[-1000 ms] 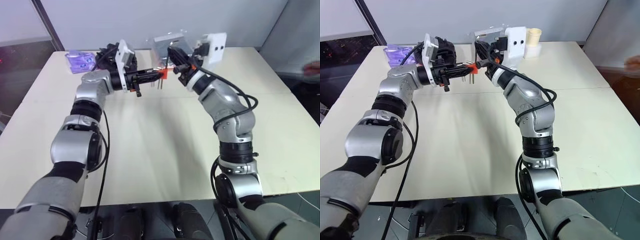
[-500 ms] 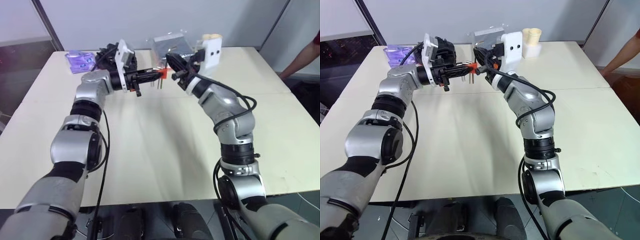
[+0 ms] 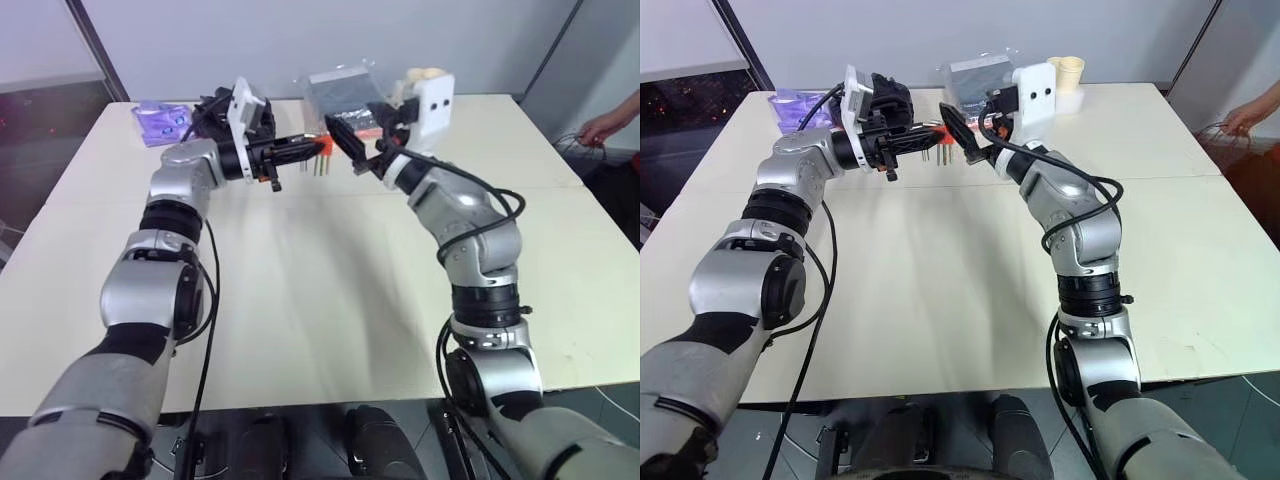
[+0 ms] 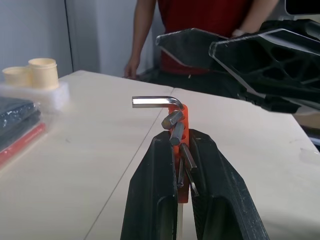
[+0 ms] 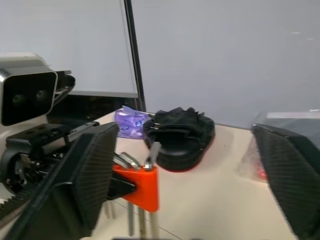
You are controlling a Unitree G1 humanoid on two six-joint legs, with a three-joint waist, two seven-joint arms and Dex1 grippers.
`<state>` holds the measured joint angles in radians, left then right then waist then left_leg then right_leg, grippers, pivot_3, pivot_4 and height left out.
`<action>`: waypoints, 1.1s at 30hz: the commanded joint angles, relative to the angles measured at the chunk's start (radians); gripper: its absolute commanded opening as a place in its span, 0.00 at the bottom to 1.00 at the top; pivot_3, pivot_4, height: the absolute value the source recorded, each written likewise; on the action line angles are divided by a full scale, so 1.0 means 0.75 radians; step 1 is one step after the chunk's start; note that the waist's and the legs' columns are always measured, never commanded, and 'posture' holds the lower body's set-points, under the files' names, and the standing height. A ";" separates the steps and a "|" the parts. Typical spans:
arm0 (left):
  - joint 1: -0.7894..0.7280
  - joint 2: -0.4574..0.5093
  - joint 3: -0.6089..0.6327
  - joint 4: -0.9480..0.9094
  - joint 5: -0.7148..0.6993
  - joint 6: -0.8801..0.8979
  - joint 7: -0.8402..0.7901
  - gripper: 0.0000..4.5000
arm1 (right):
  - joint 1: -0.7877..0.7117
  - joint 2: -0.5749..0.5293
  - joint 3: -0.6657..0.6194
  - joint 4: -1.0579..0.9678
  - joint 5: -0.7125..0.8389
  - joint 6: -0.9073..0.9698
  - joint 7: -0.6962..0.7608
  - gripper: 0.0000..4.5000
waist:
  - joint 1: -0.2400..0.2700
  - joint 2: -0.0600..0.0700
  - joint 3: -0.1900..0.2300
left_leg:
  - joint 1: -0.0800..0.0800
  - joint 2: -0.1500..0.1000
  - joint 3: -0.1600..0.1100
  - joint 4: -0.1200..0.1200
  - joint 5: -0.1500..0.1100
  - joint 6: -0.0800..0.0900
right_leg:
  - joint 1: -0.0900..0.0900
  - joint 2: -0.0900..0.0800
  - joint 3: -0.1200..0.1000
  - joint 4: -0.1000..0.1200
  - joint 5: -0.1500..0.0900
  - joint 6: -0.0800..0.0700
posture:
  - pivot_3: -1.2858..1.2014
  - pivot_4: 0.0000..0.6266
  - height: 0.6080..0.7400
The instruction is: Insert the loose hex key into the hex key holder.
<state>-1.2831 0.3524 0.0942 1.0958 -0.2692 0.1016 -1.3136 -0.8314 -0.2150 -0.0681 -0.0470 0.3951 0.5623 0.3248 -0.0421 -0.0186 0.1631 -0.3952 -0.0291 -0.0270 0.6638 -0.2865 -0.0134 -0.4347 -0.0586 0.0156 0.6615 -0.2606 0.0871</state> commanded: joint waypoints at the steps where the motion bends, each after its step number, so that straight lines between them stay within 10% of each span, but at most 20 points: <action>1: -0.029 0.018 0.031 -0.056 -0.023 0.035 -0.014 0.00 | 0.025 -0.061 -0.046 -0.103 0.019 -0.002 0.032 0.99 | 0.002 0.000 0.000 | 0.000 0.000 0.000 0.000 0.000 0.000 | 0.000 0.000 0.000 0.000 0.000 0.000 | 0.52 0.24 1.00; 19: 0.345 0.030 -0.003 -0.244 -0.027 0.484 0.029 0.00 | 0.228 -0.191 0.076 -0.242 0.000 0.016 0.193 0.99 | 0.009 0.000 0.000 | 0.001 0.001 0.000 0.002 0.000 0.000 | 0.001 0.002 0.001 0.000 0.000 0.000 | 0.52 0.24 1.00; 33: 0.302 0.009 0.065 0.160 0.042 0.579 0.347 0.00 | 0.253 -0.193 0.092 -0.256 -0.008 0.024 0.198 0.99 | 0.009 0.000 0.000 | 0.004 0.001 0.000 0.003 0.000 0.000 | 0.003 0.001 0.000 0.000 0.000 0.000 | 0.52 0.24 1.00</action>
<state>-1.0498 0.3462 0.1223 1.1948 -0.2340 0.5254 -1.0926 -0.6351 -0.3566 0.0145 -0.1953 0.3922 0.5919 0.4760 -0.0352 -0.0188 0.1630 -0.3923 -0.0283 -0.0269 0.6658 -0.2867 -0.0131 -0.4324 -0.0576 0.0159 0.6615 -0.2607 0.0872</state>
